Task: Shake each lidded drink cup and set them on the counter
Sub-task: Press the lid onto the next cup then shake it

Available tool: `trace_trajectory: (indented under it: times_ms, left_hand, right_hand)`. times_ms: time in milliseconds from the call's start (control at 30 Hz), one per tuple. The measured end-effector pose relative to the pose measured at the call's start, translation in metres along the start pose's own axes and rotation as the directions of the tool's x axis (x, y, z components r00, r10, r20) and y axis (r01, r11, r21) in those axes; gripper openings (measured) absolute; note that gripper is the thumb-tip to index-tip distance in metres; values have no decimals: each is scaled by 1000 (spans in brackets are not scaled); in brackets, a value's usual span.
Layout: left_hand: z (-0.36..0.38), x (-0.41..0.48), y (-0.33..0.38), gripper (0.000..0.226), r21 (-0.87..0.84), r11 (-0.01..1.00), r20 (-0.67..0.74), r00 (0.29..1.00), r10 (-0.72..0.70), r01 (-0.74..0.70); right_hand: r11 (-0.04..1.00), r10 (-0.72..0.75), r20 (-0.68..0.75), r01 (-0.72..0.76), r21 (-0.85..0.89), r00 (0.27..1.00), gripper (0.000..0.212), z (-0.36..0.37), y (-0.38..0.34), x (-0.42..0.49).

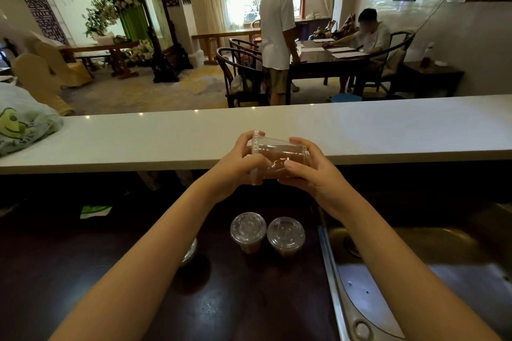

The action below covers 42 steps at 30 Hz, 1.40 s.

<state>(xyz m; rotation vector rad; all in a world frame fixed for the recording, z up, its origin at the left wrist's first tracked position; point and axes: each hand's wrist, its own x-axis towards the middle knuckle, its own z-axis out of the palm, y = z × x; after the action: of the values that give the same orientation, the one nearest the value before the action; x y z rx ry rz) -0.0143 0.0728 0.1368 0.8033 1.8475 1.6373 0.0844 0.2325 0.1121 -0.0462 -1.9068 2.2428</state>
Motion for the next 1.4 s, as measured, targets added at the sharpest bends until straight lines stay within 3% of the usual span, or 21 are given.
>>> trace_trajectory:
  times_ms: [200,333,467,600,667,767,933,1033,1133,1400]
  left_hand:
    - [10,-2,-6,72,49,982,-72,980,184,-181]
    - [9,2,-9,72,-13,985,-115,978,172,-174]
    - [-4,8,-12,73,101,982,-162,972,172,-157]
    - [-17,17,-4,63,278,942,-138,962,234,-189]
    - [-24,25,4,62,365,910,-130,957,259,-196]
    - [-33,36,17,68,423,888,-139,955,260,-181]
    - [-45,57,27,73,352,924,-127,970,206,-150]
    - [-52,67,27,76,328,938,-112,981,158,-113]
    - [-53,74,26,65,317,942,-90,985,144,-109]
    - [-52,86,19,64,265,962,-80,993,87,-63]
  right_hand:
    - [889,-13,29,-2,457,999,49,5,18,7]
    - [831,-58,-39,69,551,998,53,13,9,18]
    - [913,-68,-91,99,397,994,58,14,-6,30]
    - [995,-62,-112,70,74,992,48,11,-23,48]
    - [993,-61,-121,48,-109,991,48,11,-36,60]
    - [970,-80,-119,50,-236,990,58,12,-55,77]
    - [900,-152,-59,114,-421,987,58,16,-78,95]
    - [861,-142,-32,108,-497,989,55,20,-85,101]
    - [835,-126,-16,98,-541,992,52,20,-88,105]
    - [817,-95,-36,57,-574,995,52,16,-83,115]
